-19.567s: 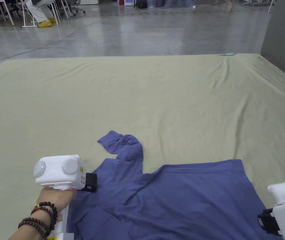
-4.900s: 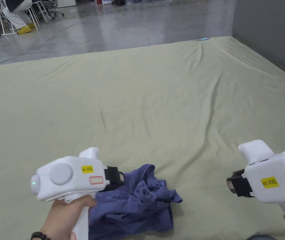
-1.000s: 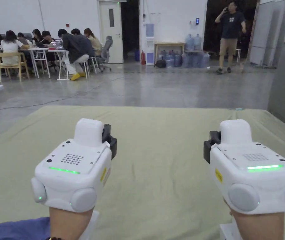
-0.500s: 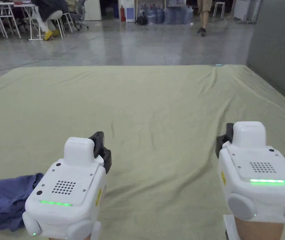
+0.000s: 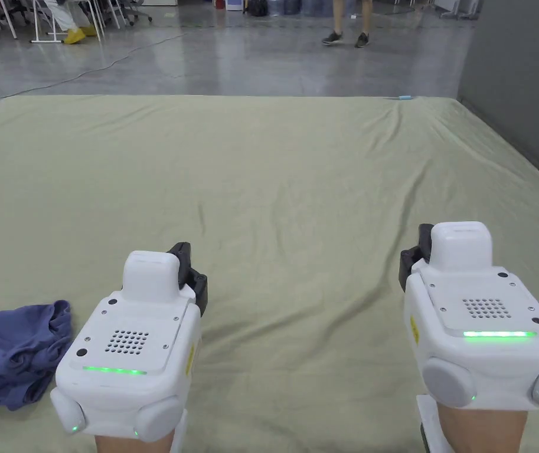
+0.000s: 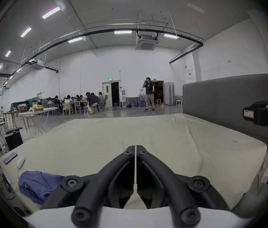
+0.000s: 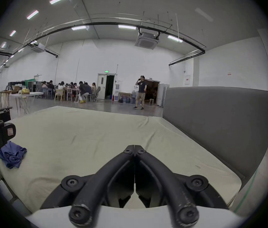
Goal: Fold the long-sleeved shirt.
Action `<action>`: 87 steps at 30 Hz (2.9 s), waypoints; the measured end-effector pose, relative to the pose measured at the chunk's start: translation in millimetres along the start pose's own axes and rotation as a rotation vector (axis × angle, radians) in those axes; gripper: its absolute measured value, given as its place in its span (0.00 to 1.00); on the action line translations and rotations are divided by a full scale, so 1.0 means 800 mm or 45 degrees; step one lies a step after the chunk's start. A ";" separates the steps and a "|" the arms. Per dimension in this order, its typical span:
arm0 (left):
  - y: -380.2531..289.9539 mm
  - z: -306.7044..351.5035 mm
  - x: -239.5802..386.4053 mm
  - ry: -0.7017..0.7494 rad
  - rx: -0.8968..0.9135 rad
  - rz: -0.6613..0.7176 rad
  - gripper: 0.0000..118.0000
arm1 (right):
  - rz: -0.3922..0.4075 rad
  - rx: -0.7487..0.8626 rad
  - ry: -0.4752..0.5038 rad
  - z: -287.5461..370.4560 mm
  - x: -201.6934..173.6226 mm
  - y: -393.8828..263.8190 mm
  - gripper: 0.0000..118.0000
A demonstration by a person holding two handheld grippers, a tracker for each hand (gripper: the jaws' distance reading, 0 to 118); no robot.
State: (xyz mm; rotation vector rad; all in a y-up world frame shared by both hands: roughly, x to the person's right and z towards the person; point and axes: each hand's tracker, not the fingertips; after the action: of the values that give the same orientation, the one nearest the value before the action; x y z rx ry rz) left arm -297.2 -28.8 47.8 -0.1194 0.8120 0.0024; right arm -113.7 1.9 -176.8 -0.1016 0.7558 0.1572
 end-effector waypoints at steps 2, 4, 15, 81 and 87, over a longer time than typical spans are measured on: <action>0.003 -0.001 -0.002 -0.001 0.005 -0.002 0.00 | 0.015 0.017 -0.004 0.002 -0.003 0.000 0.08; 0.005 -0.001 -0.004 -0.013 0.015 0.010 0.37 | 0.015 0.012 0.013 0.000 -0.005 0.002 0.61; 0.004 -0.007 -0.004 0.028 0.077 -0.125 1.00 | 0.042 0.055 0.004 -0.014 -0.003 -0.010 0.94; 0.013 0.032 0.001 -0.028 0.069 0.056 1.00 | -0.061 0.167 -0.023 0.033 0.022 0.000 0.94; 0.015 0.034 -0.001 -0.004 0.072 0.043 1.00 | -0.072 0.164 -0.010 0.032 0.020 0.001 0.94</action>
State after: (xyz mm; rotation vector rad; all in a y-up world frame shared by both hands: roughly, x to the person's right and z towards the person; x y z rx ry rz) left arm -279.1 -13.7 65.8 -0.0525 0.8103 0.0120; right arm -84.7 8.2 -169.3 0.0004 0.7526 0.0546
